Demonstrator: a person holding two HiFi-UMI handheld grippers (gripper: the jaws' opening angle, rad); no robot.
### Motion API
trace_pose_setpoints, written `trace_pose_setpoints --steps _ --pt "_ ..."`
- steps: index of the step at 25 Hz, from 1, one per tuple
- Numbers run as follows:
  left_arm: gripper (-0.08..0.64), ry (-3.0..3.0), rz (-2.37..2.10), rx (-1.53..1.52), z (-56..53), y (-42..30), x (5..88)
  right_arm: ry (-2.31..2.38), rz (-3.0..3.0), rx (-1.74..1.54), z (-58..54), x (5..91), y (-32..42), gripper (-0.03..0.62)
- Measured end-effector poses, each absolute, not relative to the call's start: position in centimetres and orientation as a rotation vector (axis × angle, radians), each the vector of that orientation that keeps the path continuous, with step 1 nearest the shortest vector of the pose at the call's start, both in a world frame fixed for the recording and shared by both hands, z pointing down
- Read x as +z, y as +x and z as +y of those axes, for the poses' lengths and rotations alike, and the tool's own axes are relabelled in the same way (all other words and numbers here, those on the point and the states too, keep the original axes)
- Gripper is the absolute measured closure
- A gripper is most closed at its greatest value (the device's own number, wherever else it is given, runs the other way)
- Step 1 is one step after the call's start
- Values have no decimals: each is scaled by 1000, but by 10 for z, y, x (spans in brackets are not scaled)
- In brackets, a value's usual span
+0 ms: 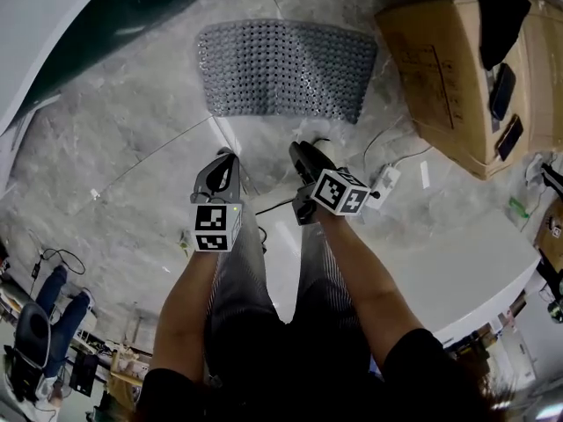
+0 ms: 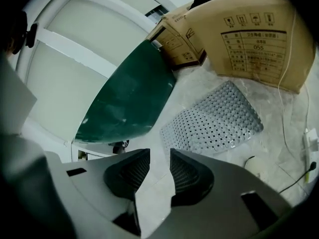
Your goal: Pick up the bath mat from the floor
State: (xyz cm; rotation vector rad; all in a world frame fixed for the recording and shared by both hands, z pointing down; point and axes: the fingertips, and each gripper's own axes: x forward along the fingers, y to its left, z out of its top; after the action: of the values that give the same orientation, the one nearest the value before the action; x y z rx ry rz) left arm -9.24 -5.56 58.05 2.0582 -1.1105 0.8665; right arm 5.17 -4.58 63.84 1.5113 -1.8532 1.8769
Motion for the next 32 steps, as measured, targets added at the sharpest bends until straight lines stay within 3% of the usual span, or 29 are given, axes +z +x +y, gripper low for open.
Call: trace_pose_setpoints --steps 32 --pt "554 1999 -1077 947 -59 -109 761 1547 -1712 2169 -48 850 4 456"
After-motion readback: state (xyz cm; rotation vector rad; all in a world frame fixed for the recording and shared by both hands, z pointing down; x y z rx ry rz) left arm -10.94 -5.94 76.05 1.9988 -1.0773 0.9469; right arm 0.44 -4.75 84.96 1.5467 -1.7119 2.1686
